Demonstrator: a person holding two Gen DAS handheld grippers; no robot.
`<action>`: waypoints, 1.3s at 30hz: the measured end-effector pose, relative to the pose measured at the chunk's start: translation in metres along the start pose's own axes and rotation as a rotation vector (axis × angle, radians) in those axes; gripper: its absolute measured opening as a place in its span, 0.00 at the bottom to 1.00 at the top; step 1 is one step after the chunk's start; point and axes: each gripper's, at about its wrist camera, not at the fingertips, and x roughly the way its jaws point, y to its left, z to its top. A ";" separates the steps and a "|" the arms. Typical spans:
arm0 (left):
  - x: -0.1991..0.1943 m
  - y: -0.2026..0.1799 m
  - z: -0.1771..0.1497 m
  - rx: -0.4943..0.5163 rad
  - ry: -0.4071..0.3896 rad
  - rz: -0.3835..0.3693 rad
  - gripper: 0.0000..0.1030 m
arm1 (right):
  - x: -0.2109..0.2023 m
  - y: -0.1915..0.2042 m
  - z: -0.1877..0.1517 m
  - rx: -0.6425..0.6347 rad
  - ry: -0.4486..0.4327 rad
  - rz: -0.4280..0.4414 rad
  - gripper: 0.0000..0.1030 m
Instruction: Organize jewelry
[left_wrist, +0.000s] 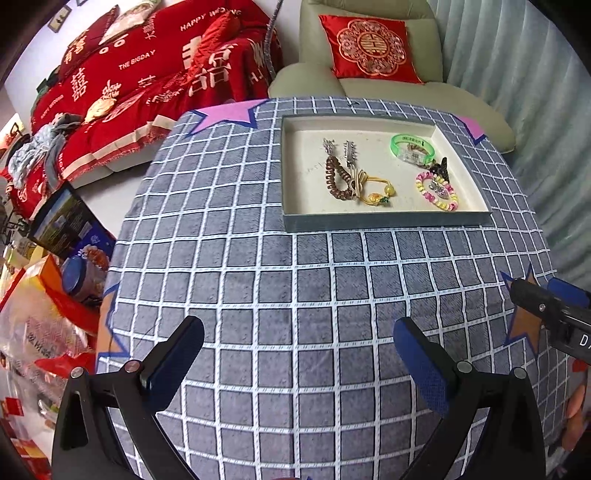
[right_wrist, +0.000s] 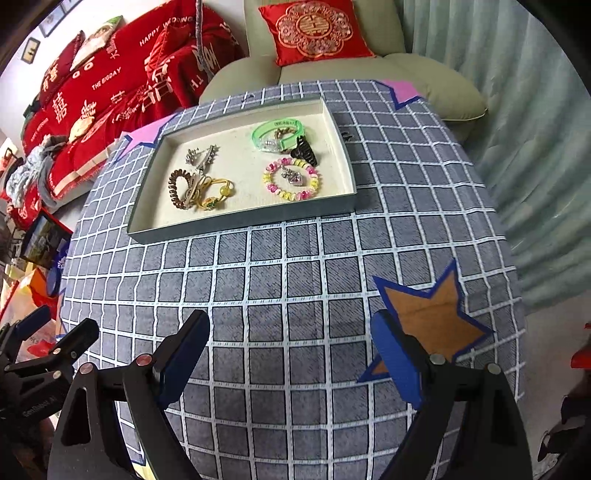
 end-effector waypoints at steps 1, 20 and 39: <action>-0.004 0.001 -0.002 -0.001 -0.002 0.002 1.00 | -0.004 0.000 -0.002 -0.001 -0.009 -0.006 0.88; -0.048 0.006 -0.036 -0.001 -0.013 -0.017 1.00 | -0.059 -0.004 -0.031 0.008 -0.051 -0.062 0.88; -0.060 0.011 -0.035 -0.016 -0.024 -0.016 1.00 | -0.074 0.004 -0.029 -0.010 -0.064 -0.056 0.88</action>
